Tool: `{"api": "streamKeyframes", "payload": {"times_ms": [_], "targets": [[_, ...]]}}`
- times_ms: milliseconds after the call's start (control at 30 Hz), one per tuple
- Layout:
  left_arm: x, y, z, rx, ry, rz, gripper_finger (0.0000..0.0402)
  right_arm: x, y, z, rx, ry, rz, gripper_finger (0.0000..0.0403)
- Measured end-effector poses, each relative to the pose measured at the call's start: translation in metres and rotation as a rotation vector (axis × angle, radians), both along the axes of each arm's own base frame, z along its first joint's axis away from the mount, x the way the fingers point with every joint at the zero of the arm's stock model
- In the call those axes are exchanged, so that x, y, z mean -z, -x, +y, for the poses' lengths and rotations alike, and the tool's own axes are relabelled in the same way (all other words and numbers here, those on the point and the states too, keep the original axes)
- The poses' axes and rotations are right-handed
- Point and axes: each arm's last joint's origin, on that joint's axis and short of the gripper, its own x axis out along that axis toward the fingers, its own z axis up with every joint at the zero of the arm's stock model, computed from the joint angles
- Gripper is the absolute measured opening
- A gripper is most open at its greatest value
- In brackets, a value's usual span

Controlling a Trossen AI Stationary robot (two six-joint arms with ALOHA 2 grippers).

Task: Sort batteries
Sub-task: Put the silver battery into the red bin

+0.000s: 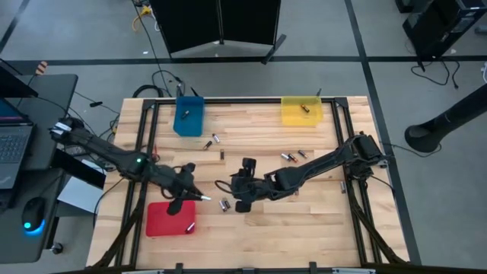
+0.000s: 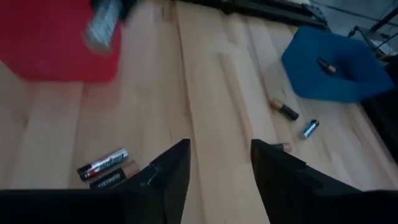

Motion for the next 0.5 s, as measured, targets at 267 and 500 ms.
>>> {"api": "streamKeyframes", "payload": {"times_ms": [267, 500], "targets": [[-0.01, 0.029, -0.032, -0.068, -0.031, 0.188, 0.0058, 0.013, 0.003, -0.007, 0.037, -0.016, 0.026, 0.0172], [0.011, 0.061, -0.049, -0.168, -0.01, 0.277, 0.0058, 0.013, 0.003, -0.007, 0.034, -0.02, 0.018, 0.017]]}}
